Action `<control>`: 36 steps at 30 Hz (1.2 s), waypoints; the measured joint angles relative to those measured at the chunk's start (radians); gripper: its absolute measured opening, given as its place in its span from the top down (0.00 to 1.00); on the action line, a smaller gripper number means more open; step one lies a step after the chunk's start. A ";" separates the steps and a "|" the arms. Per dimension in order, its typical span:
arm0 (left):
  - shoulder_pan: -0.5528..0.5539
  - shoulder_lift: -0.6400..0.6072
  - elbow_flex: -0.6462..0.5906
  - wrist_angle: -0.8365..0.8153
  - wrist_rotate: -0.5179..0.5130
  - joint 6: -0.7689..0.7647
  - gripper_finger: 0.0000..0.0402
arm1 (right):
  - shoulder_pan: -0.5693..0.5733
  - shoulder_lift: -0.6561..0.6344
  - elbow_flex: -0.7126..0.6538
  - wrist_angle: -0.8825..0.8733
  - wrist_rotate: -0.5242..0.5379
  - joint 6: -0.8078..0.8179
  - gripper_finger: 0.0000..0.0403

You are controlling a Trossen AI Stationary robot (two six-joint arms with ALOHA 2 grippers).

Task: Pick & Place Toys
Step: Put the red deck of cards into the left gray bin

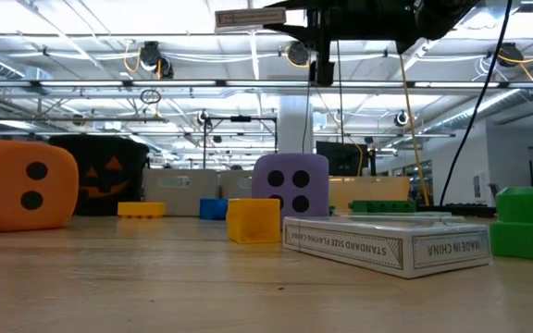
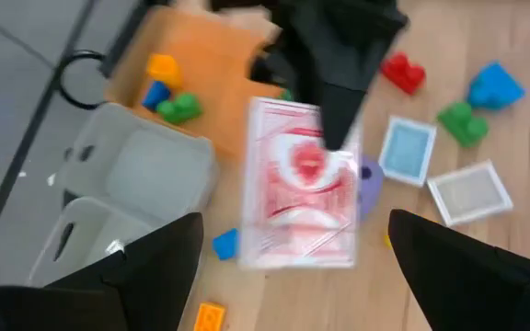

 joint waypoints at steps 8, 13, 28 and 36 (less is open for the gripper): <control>0.033 -0.135 0.000 0.064 -0.064 -0.202 0.12 | -0.002 -0.051 -0.001 -0.003 -0.051 -0.087 0.86; 0.073 -0.146 -0.008 0.084 -0.034 -0.300 0.12 | -0.002 -0.103 -0.001 -0.034 -0.023 -0.152 0.86; 0.145 -0.214 -0.514 0.655 0.185 -0.379 0.12 | 0.026 -0.355 -0.001 -0.425 0.154 -0.350 0.86; 0.149 -0.336 -0.831 1.067 0.232 -0.507 0.12 | 0.063 -0.445 0.000 -0.518 0.255 -0.392 0.86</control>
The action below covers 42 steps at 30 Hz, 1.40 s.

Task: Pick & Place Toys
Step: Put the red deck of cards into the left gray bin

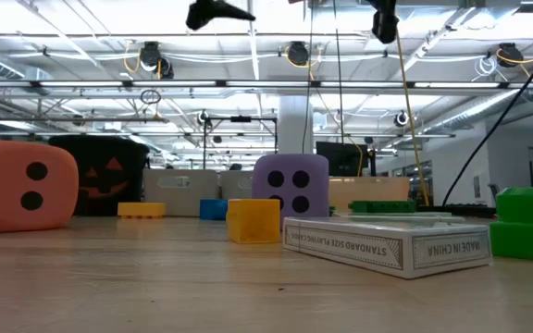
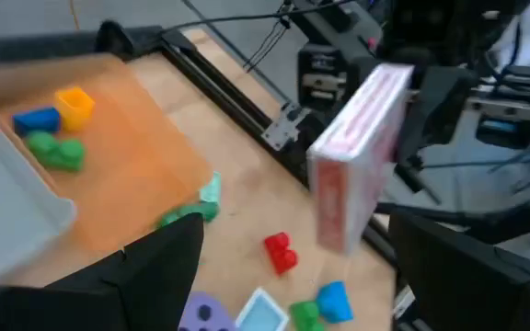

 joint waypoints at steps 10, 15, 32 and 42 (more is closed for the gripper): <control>-0.008 -0.023 -0.327 0.716 0.080 -0.166 0.12 | 0.001 0.015 0.000 -0.002 0.008 0.000 0.86; -0.008 -0.022 -0.370 0.753 0.042 -0.184 0.12 | 0.000 0.024 0.000 0.020 0.009 -0.001 0.86; -0.008 -0.022 -0.369 0.809 0.053 -0.133 0.12 | -0.009 0.160 0.000 0.259 -0.062 0.054 0.86; -0.024 -0.022 -0.369 0.821 0.079 -0.123 0.12 | -0.073 0.171 0.000 0.308 -0.129 0.105 0.86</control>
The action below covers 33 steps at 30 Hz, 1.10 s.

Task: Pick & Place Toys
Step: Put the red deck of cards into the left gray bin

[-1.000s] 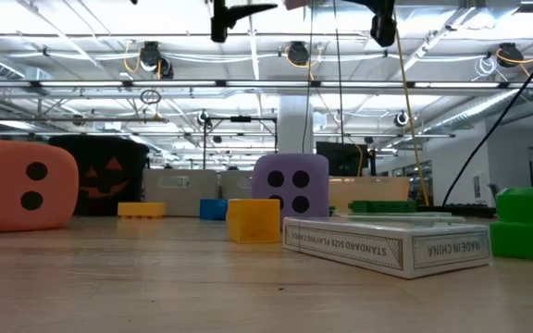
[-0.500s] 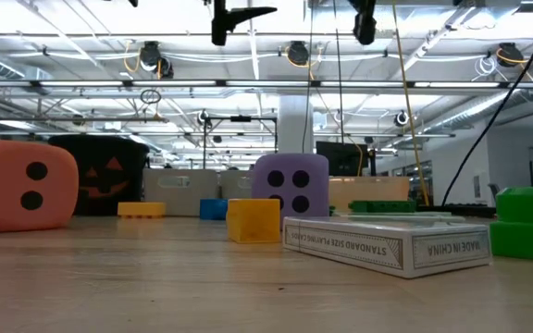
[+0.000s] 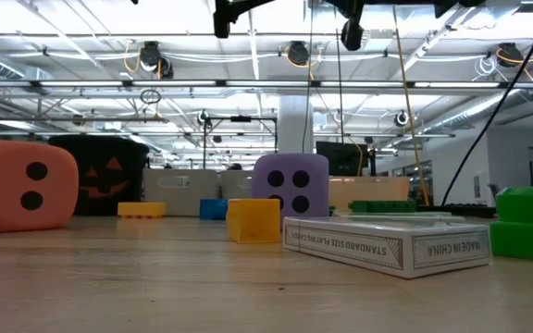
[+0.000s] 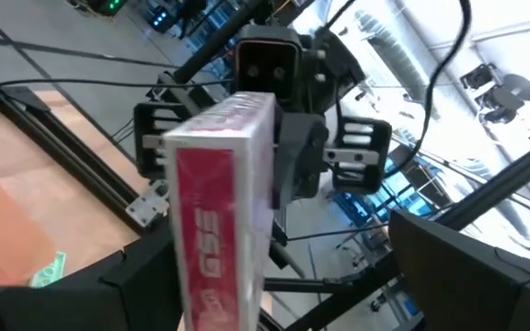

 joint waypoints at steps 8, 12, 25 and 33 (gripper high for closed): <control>-0.003 0.000 0.000 -0.006 0.000 0.002 0.23 | -0.003 0.000 0.000 0.005 -0.023 0.008 0.86; -0.003 0.000 0.000 -0.006 0.016 0.003 0.34 | -0.002 0.000 0.000 0.005 -0.024 0.013 0.86; -0.003 0.000 0.000 -0.009 0.024 0.014 0.63 | -0.001 -0.001 0.000 0.018 -0.047 0.033 0.86; -0.003 0.000 0.000 -0.009 0.025 0.020 0.76 | -0.001 -0.001 0.000 0.028 -0.052 0.033 0.86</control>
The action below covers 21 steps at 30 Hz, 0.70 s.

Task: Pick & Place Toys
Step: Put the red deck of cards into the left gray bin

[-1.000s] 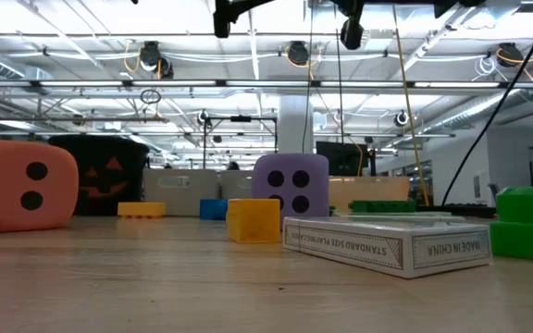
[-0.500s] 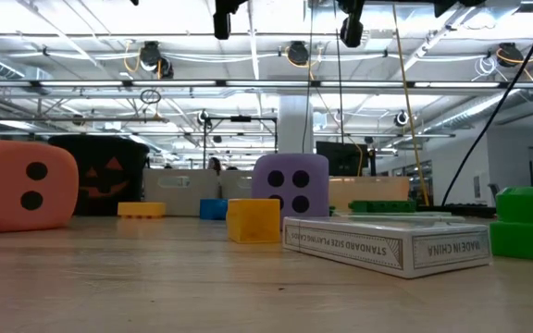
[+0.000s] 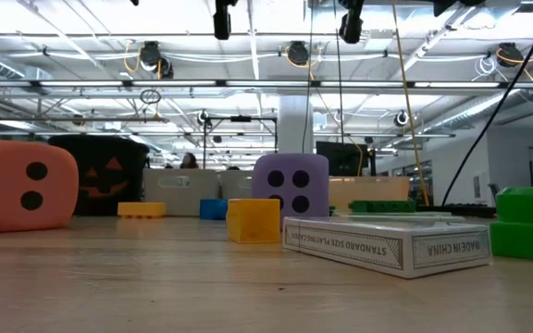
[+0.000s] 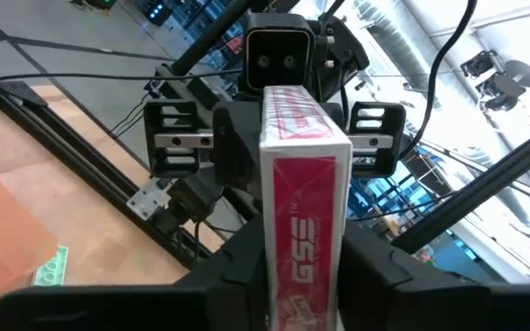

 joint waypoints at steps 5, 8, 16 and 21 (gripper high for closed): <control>0.000 0.000 0.000 0.000 0.000 0.006 0.81 | 0.000 0.000 0.000 -0.002 0.001 -0.004 0.86; 0.000 0.000 0.000 0.000 0.000 0.006 0.80 | 0.000 0.000 0.000 -0.004 0.001 -0.007 0.84; 0.000 0.000 0.000 0.000 -0.001 0.008 0.80 | 0.000 0.000 0.000 -0.004 0.001 -0.032 0.83; 0.001 0.000 0.000 0.005 -0.001 0.007 0.81 | 0.000 0.000 0.000 0.008 0.002 -0.037 0.76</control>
